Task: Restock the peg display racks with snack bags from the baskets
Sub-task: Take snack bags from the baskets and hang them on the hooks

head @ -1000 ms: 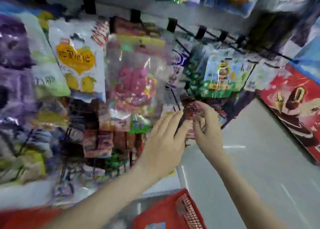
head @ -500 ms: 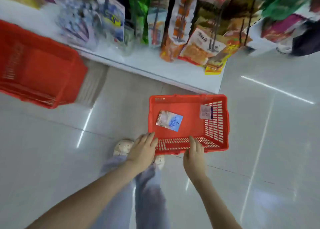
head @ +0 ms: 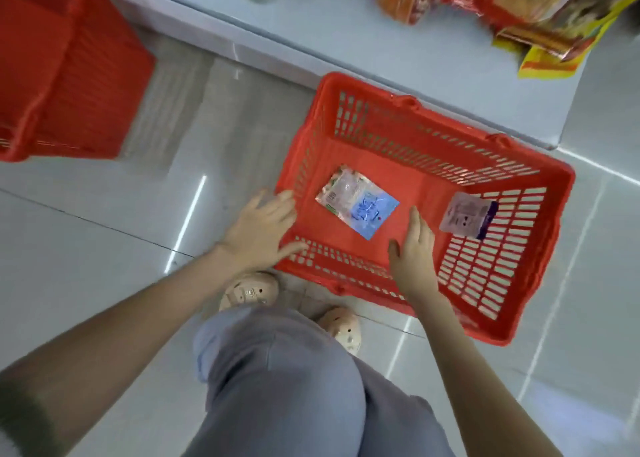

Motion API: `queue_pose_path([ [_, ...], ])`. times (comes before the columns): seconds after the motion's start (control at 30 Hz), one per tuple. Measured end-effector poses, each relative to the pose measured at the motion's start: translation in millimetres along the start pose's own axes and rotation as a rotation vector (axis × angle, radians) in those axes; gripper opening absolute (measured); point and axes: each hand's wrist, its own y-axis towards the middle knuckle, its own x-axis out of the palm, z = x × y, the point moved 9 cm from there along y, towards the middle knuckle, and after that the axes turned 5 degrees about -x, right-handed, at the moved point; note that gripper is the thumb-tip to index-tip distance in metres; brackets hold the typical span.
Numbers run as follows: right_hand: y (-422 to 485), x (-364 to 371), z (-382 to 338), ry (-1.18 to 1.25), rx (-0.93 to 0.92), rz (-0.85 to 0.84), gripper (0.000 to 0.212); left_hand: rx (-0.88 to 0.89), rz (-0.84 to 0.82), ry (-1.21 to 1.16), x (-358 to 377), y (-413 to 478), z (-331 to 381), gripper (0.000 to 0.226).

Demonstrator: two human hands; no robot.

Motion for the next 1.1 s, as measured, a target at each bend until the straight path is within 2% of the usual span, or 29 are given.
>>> queue_pose_path([
  [0.13,26,22,12,-0.111,-0.035,-0.093,0.084,-0.186,-0.076,0.201,-10,16,-27,0.068],
  [0.2,28,38,23,-0.250,-0.045,-0.137,0.090,-0.148,-0.153,0.212,10,34,-5,0.070],
  [0.27,26,52,35,-0.446,-0.059,-0.195,0.076,-0.065,-0.297,0.157,47,57,18,0.067],
  [0.33,23,65,46,-0.672,-0.107,-0.318,0.064,-0.016,-0.403,0.171,83,81,30,0.064],
  [0.4,24,79,65,-0.873,-0.080,-0.486,0.069,-0.009,-0.456,0.234,113,105,31,0.064],
  [0.5,38,93,79,-1.049,-0.025,-0.656,0.070,0.017,-0.539,0.355,153,128,20,0.078],
  [0.63,54,94,96,-1.106,0.080,-0.754,0.076,0.057,-0.547,0.480,182,144,-3,0.096],
  [0.77,65,81,96,-1.179,0.132,-0.812,0.082,0.171,-0.485,0.476,170,152,6,0.078],
  [0.83,65,82,90,-1.229,0.123,-0.830,0.076,0.179,-0.435,0.424,158,158,12,0.063],
  [0.93,53,82,71,-1.294,0.017,-0.852,0.049,0.098,-0.334,0.164,126,165,22,0.054],
  [1.0,50,74,46,-1.203,-0.098,-0.784,0.034,-0.007,-0.253,-0.083,92,163,30,0.059],
  [1.03,48,65,29,-1.105,-0.130,-0.732,0.029,-0.070,-0.232,-0.203,69,158,33,0.051],
  [1.1,50,31,-23,-0.935,-0.258,-0.502,0.018,-0.171,-0.249,-0.455,27,144,36,0.030],
])
